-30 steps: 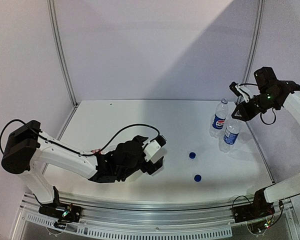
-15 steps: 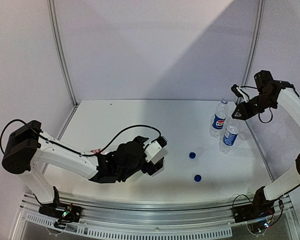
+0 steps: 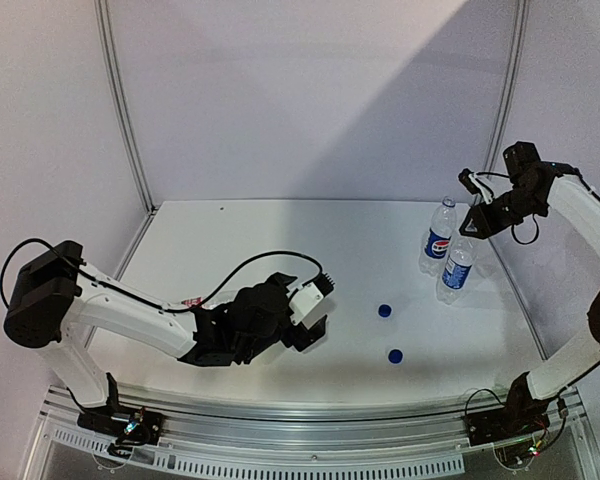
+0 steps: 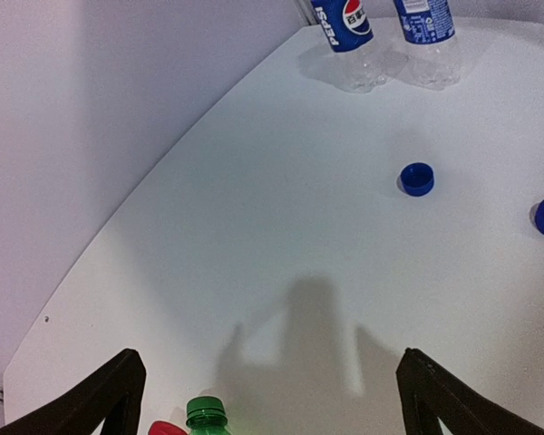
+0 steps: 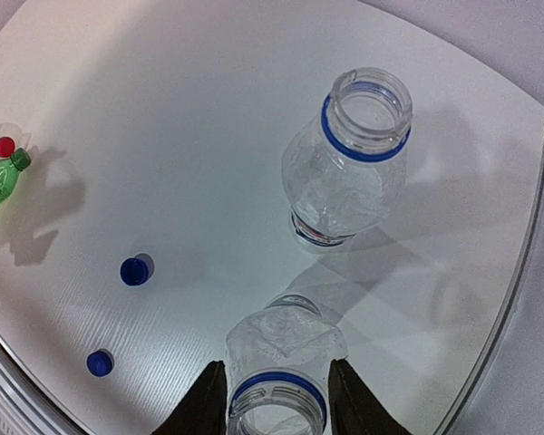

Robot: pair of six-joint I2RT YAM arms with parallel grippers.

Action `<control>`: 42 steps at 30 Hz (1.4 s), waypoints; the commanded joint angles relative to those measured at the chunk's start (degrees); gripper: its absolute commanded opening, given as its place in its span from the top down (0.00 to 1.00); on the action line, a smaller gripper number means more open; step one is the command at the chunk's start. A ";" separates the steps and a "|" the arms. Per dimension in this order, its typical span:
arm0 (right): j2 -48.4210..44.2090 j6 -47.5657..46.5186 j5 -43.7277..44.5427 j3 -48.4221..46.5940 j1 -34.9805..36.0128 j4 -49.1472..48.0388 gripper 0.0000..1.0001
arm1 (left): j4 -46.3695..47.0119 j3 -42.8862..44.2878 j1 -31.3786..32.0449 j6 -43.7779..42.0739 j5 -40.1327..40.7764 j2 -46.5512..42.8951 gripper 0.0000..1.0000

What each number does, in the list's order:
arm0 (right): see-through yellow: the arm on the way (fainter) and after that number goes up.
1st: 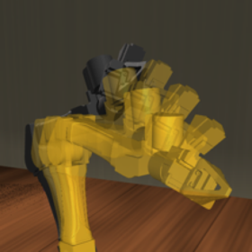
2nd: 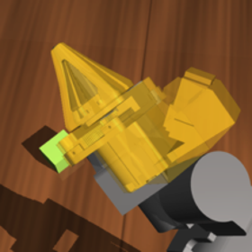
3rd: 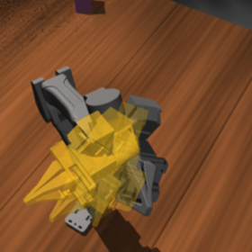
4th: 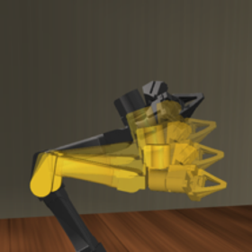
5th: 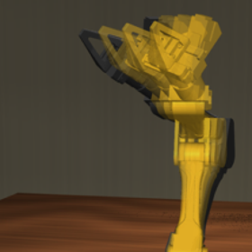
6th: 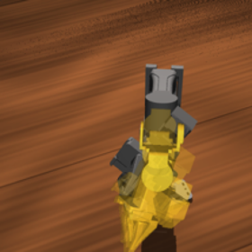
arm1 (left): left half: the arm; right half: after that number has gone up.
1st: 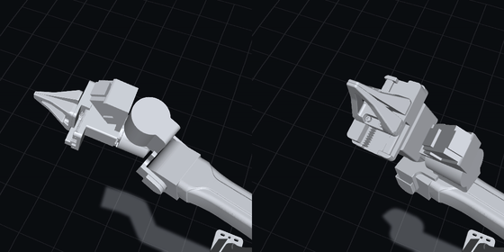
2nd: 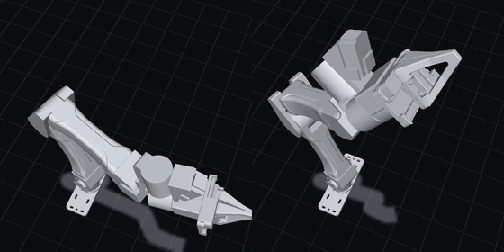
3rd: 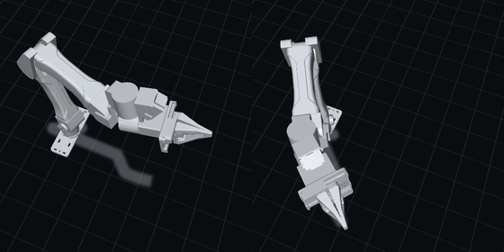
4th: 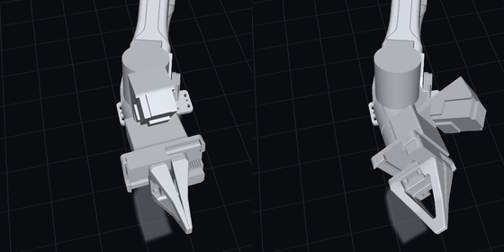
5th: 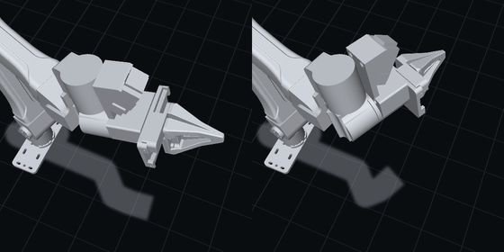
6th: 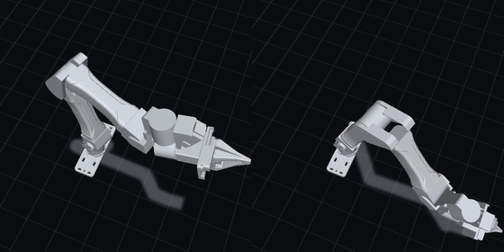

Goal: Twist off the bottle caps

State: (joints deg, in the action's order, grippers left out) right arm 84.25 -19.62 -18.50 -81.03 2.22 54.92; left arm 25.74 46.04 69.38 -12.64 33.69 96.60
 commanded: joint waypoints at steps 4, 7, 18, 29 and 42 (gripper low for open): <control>0.39 0.02 0.92 0.17 -0.13 -0.30 0.57 | -0.61 1.16 1.06 -0.19 0.57 0.52 0.01; 0.40 0.02 1.20 0.26 -0.19 -0.26 0.54 | -0.57 1.16 1.10 -0.19 0.87 0.33 0.01; -1.05 0.21 1.58 -0.67 -0.15 0.21 0.45 | -0.99 1.56 1.19 0.31 2.18 0.50 0.01; -6.89 1.08 3.72 -8.27 -0.16 5.00 0.33 | -28.13 13.22 0.41 14.52 6.97 -2.71 0.01; -12.48 7.52 -14.99 -4.52 8.04 -4.53 0.27 | -71.93 29.00 -5.39 35.65 -9.12 -5.61 0.05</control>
State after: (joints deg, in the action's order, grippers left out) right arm 67.90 -14.68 -26.83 -87.70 4.40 54.08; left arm -27.27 71.59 65.17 15.86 28.84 87.33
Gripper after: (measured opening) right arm 0.729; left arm 0.949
